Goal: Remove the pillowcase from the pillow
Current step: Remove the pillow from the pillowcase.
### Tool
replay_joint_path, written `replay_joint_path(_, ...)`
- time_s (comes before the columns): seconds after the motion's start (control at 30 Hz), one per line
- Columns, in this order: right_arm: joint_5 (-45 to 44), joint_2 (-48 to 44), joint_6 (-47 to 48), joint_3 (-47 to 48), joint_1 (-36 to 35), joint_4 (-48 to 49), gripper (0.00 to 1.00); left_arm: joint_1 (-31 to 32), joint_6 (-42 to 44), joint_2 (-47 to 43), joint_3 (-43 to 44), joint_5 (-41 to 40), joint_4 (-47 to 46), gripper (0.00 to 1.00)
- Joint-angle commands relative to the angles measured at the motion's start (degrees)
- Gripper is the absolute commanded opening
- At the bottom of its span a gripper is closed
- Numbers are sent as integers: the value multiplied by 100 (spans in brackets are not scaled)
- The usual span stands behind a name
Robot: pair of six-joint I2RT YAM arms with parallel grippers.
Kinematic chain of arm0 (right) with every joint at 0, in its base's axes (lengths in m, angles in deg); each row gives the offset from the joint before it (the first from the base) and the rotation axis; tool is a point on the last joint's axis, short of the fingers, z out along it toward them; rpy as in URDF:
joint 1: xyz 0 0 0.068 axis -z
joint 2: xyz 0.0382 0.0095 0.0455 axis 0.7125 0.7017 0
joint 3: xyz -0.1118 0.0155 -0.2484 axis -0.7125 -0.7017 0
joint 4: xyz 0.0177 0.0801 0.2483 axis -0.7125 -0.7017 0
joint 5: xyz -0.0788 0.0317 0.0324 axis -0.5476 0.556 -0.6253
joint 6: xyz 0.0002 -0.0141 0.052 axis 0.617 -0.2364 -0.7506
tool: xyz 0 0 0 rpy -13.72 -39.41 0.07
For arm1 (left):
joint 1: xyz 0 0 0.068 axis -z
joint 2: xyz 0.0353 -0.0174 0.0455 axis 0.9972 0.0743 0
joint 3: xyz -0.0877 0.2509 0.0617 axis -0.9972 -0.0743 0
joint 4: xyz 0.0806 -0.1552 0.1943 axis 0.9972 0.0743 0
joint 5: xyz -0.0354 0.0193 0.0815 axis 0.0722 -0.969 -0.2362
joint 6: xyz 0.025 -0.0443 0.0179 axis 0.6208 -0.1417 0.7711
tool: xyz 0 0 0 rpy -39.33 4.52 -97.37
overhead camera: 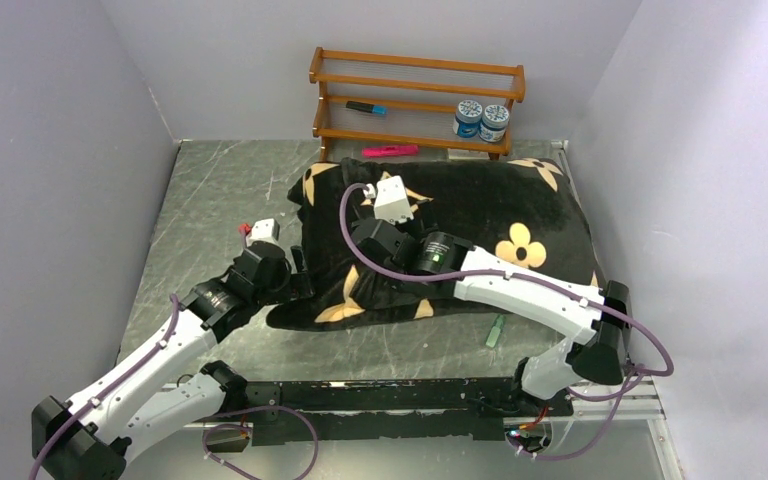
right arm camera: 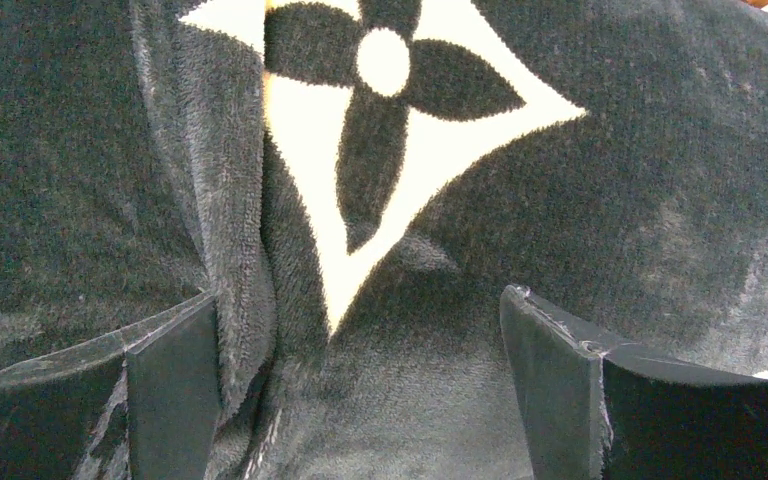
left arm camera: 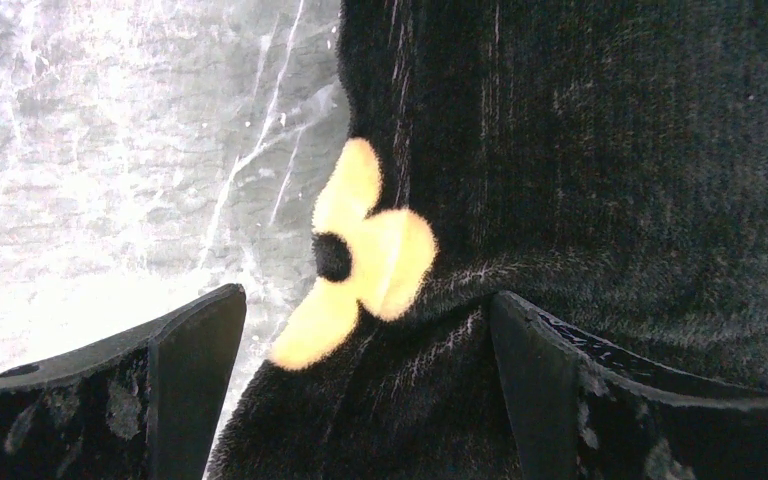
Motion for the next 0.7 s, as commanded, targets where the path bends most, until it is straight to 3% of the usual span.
replay_joint_path(0.0, -368, -534, 83, -205, 64, -263, 98, -9, 104, -82, 415, 123, -134, 96)
replay_joint_path(0.27, 136, -1033, 257, -641, 406, 306, 99, -9, 264, 121, 979, 763, -553, 96)
replay_joint_path(0.67, 902, -919, 592, -929, 501, 949, 99, 21, 63, 958, 1682, 1506, -1341, 96)
